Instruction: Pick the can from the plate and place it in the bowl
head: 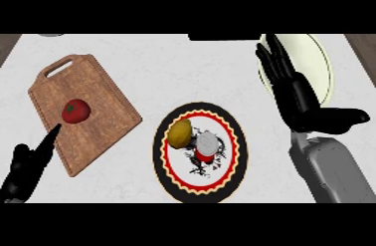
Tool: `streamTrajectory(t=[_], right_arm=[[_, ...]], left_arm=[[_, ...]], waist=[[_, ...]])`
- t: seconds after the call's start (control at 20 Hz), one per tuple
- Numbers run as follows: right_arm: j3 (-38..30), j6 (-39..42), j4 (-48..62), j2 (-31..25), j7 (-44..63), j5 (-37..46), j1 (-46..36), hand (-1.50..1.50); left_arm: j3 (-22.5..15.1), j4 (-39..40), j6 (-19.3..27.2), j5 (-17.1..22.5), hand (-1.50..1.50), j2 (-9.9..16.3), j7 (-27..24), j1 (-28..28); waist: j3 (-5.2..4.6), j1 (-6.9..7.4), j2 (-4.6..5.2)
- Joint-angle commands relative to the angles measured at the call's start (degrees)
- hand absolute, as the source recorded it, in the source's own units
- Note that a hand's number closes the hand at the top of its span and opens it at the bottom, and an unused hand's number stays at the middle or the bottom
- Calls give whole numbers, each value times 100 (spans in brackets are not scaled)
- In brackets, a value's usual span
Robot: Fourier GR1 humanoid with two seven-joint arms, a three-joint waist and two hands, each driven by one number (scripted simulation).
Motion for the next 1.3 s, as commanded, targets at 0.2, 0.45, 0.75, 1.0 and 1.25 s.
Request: streamTrajectory(t=[0.2,0.45,0.75,1.0,1.25], right_arm=[[714,466,-80,-482,168,696,12,150],[649,-737,7,-558,487,1645,440,-150],[2153,-442,-1318,-1023,673,3149,767,-150],[2368,33,-1953,-1869,2690,4487,344,-150],[2779,1220,-2505,-1565,4955,4894,-144,-150]], left_arm=[[123,-1207,-402,492,0,-252,-134,439],[-153,-1658,-509,1051,0,-1146,-229,-81],[-566,-1635,-45,783,0,-1739,174,-882],[-519,-1654,-141,887,0,-1722,186,-787],[-473,-1507,-172,850,0,-1740,198,-1016]], waist=[[-64,-261,-320],[0,-483,-235],[17,-216,-196],[-9,-209,-266],[-6,-35,-200]])
